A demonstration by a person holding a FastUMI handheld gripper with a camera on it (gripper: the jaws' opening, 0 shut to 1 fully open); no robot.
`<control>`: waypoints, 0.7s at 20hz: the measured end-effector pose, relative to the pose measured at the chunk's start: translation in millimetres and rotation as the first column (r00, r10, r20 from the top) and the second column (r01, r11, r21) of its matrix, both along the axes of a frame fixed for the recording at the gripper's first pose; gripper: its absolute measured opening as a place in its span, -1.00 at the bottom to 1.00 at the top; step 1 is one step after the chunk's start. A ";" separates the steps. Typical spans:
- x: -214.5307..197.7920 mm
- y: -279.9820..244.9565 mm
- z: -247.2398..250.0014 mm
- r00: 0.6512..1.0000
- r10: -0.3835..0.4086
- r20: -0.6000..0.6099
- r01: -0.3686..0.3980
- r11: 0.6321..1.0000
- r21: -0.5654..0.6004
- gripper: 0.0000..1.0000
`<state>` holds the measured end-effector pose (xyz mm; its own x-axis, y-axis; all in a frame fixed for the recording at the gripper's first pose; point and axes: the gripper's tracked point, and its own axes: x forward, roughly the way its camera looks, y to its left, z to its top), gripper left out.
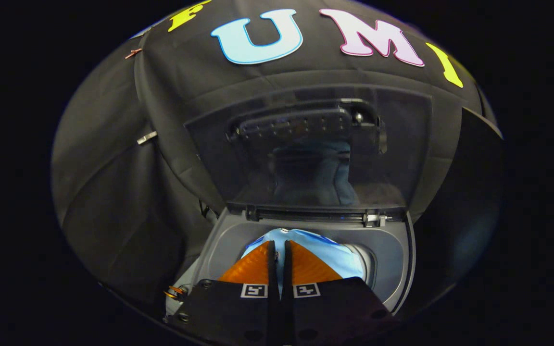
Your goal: Put the clothes into the washing machine and then close the washing machine lid.
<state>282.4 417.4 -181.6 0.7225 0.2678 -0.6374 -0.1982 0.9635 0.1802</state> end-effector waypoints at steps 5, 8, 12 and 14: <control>-0.3 -7.3 -62.4 0.999 -0.017 -0.049 0.013 0.997 -0.071 -0.90; 0.9 -9.6 -89.1 0.997 -0.034 -0.067 0.027 0.994 -0.102 -0.90; -0.3 -12.9 -110.6 0.993 -0.045 -0.108 0.031 0.991 -0.127 -0.90; -0.5 -14.5 -116.4 0.991 -0.060 -0.123 0.043 0.990 -0.133 -0.90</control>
<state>282.0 403.0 -298.0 0.6449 0.1414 -0.7511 -0.1312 0.9886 0.0734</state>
